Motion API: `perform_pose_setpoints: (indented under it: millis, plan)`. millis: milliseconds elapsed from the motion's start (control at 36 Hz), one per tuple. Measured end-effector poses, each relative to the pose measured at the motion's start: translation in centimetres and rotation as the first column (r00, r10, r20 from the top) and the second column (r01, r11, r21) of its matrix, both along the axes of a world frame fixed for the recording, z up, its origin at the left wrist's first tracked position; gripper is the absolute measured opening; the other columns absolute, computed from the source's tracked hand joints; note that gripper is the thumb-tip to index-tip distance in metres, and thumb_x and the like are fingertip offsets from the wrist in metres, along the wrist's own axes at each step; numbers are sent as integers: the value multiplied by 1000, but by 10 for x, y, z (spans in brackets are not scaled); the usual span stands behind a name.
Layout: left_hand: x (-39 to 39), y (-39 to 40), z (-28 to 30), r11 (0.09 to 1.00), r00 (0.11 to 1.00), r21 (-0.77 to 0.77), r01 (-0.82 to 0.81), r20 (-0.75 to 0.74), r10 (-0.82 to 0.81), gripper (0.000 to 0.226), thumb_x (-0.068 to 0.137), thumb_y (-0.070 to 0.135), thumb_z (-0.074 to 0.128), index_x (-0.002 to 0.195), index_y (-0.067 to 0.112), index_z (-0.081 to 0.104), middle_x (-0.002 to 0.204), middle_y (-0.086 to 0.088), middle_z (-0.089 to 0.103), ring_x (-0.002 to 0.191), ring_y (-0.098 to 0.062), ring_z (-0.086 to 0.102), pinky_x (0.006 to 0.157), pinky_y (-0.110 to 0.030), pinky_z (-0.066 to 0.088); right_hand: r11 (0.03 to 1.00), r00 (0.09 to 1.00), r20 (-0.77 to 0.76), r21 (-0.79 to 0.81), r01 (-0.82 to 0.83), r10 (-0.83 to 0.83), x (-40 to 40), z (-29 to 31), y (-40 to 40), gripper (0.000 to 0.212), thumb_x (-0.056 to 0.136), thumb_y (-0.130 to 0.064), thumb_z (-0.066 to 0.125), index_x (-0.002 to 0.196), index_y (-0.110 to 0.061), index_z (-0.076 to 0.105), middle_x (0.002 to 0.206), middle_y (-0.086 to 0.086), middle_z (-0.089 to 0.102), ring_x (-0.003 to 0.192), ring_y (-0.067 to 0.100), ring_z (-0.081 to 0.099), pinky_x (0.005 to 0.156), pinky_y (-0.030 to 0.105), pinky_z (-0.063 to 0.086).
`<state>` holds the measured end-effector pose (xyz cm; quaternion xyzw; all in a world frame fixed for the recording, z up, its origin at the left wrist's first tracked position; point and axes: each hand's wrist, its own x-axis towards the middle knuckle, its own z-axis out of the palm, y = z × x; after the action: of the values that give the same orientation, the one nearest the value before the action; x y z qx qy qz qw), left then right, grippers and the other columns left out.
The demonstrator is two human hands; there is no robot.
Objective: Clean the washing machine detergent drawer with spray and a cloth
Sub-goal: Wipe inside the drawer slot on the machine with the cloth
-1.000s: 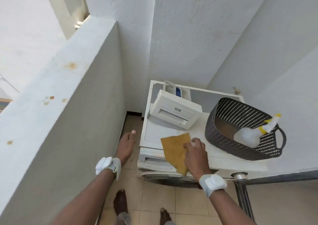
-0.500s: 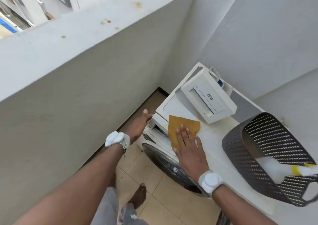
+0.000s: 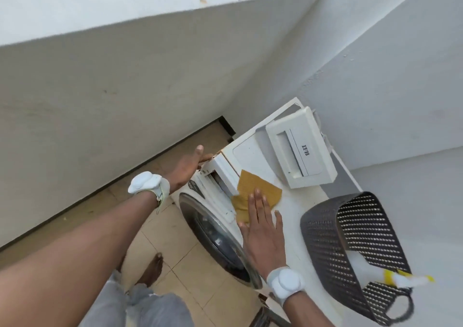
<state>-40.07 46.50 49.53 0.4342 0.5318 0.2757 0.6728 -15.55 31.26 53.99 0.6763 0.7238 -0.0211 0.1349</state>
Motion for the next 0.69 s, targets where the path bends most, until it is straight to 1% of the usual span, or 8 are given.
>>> perform_pose_setpoints:
  millis: [139,222,278,361,472,556,611,694]
  plan:
    - [3,-3,-1,999,999,6,-53,1,53,63,114,47,18,141,16,67,148,-2,61,133,-25,59,103,-25,34,997,997,-36,-36,66,-67,3,2,-7,69,109,-52,19,163,-23,-13,169,-7,-26,158,13,-13,126,50,17]
    - [5,-5,-5,997,997,14,-72,-28,73,66,112,56,16,134,29,72,146,0,63,128,-26,62,113,-36,37,1000,999,-39,4,16,-16,-14,-1,10,72,108,-51,26,165,-20,-7,172,0,-16,160,21,-5,125,52,22]
    - [6,-5,-4,996,995,6,-91,-50,91,70,110,61,14,131,31,74,146,1,64,123,-26,64,117,-42,36,998,998,-35,4,-59,59,-26,-2,35,73,108,-53,25,165,-18,-5,173,5,-11,160,27,-1,125,52,20]
    - [11,-8,-2,984,985,-37,-174,4,175,73,111,58,15,135,19,72,140,6,64,118,-21,63,111,-34,39,977,977,-38,47,-206,208,-48,-9,81,70,109,-49,26,165,-17,-2,173,8,-8,160,30,1,125,51,19]
    - [19,-14,-8,951,955,-95,-295,1,296,77,110,61,20,139,9,68,143,-8,65,121,-29,66,117,-45,42,936,935,-66,87,-342,348,-54,-17,113,68,107,-26,41,165,-16,8,173,8,0,159,30,9,123,48,23]
    - [23,-15,-8,942,945,-78,-327,-14,327,64,114,49,24,135,11,71,138,-3,68,112,-26,68,92,-30,46,887,887,-85,133,-442,454,-30,-16,96,78,90,3,58,161,-13,30,170,9,20,156,34,23,120,47,31]
    - [26,-17,-9,939,941,-75,-336,7,337,61,115,46,24,132,16,74,132,4,70,108,-23,66,79,-20,46,846,849,-58,143,-513,525,-5,-14,69,74,82,10,58,153,-10,47,166,12,32,152,37,32,117,49,39]
    - [33,-25,-13,932,933,-68,-357,25,359,61,112,55,23,127,29,76,134,7,72,118,-27,65,113,-38,43,865,863,-69,91,-493,500,27,-6,37,72,74,4,65,144,-9,58,161,14,41,147,37,41,112,49,45]
